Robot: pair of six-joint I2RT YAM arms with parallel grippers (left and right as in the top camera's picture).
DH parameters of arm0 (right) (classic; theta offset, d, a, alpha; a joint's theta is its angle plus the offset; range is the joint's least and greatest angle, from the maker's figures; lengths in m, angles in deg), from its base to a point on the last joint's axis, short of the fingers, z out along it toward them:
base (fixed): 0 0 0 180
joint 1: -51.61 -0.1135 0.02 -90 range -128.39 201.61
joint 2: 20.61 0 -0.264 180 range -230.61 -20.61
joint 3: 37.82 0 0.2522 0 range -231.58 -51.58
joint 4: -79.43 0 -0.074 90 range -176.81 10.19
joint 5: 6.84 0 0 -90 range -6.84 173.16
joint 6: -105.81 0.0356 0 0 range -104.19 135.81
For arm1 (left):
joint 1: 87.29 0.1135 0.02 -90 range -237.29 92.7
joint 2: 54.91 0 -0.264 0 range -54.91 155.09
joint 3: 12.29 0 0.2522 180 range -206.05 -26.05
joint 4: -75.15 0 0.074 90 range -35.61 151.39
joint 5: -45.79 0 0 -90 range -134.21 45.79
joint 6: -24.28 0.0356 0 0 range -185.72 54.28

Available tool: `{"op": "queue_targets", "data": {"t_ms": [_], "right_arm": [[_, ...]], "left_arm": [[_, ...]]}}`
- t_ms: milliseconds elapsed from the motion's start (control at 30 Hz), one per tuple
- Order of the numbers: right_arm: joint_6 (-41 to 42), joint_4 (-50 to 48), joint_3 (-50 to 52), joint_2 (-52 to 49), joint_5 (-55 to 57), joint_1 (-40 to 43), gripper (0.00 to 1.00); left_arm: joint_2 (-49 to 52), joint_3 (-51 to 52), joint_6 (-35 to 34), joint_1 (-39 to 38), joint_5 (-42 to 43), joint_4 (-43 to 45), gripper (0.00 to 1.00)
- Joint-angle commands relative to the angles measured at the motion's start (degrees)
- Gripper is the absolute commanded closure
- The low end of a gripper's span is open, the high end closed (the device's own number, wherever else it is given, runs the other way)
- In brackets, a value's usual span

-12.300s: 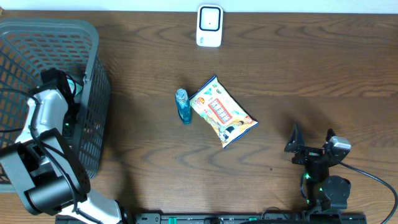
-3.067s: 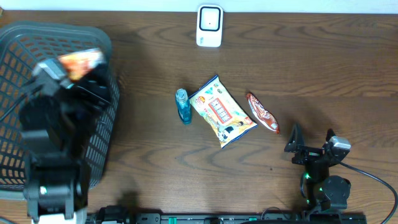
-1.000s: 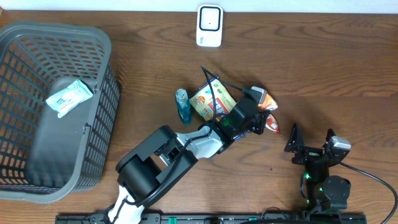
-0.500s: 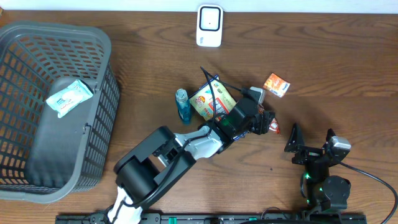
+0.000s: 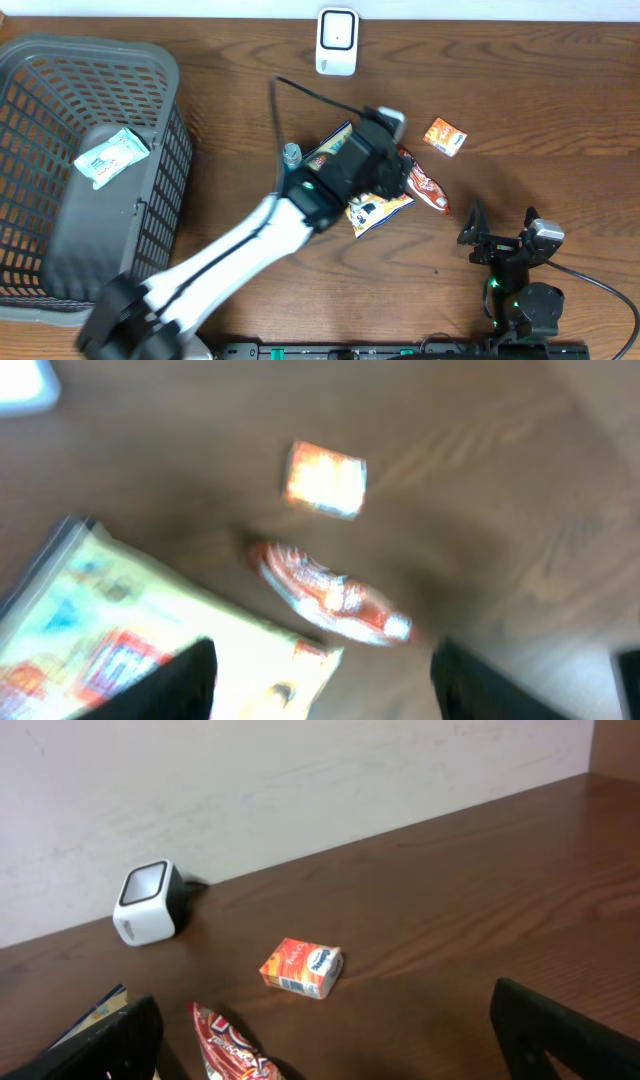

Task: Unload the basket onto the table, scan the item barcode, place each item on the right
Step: 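Reach the left gripper into the basket toward the mint-green wipes pack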

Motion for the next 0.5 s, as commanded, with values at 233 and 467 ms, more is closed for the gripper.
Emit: {"op": "queue_targets", "data": {"t_ms": [233, 467], "right_arm": [[-0.7, 0.0, 0.2, 0.3, 0.5, -0.9, 0.01], [-0.7, 0.0, 0.2, 0.3, 0.5, -0.9, 0.01]], "left_arm": [[-18.9, -14.1, -3.7, 20.4, -15.0, -19.6, 0.12], [-25.6, -14.0, -8.3, 44.3, -17.6, -34.0, 0.11]]}}
